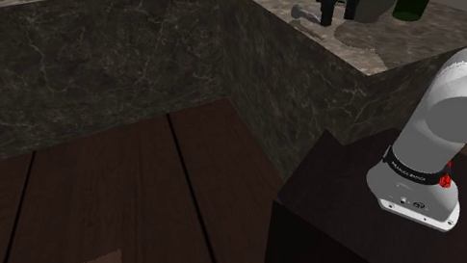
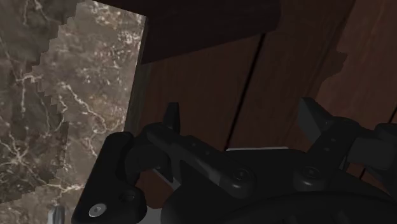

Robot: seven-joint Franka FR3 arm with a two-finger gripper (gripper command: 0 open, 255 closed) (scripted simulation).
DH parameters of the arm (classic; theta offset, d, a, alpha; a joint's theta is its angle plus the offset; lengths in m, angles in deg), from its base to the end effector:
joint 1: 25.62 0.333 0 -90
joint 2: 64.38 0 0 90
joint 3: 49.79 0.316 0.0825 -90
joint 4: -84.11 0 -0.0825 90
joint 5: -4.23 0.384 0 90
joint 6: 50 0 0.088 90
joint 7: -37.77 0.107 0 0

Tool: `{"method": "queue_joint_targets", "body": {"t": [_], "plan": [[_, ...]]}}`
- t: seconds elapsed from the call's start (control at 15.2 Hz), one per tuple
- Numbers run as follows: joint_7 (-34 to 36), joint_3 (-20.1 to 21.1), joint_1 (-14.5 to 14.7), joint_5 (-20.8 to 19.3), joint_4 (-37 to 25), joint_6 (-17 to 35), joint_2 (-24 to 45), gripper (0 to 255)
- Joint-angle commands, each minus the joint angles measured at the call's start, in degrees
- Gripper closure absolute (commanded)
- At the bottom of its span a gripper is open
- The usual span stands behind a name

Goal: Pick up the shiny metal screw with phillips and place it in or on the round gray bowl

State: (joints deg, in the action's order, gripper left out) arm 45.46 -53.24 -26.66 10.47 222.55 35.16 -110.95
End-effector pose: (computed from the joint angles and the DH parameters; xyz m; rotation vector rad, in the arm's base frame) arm 0.2885 -0.0149 0.5643 -2.9746 0.2811 0.1850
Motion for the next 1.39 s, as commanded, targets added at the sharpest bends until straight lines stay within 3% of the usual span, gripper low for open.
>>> {"method": "queue_joint_targets", "body": {"t": [0.0, 0.66, 1.32], "plan": [[0.0, 0.0, 0.0, 0.0, 0.0, 0.0, 0.0, 0], [-2.4, -3.9, -4.7, -8.9, -4.7, 12.0, 14.6, 0], [-3.2, -7.8, -8.8, -15.5, -14.8, 20.9, 30.4, 0]]}}
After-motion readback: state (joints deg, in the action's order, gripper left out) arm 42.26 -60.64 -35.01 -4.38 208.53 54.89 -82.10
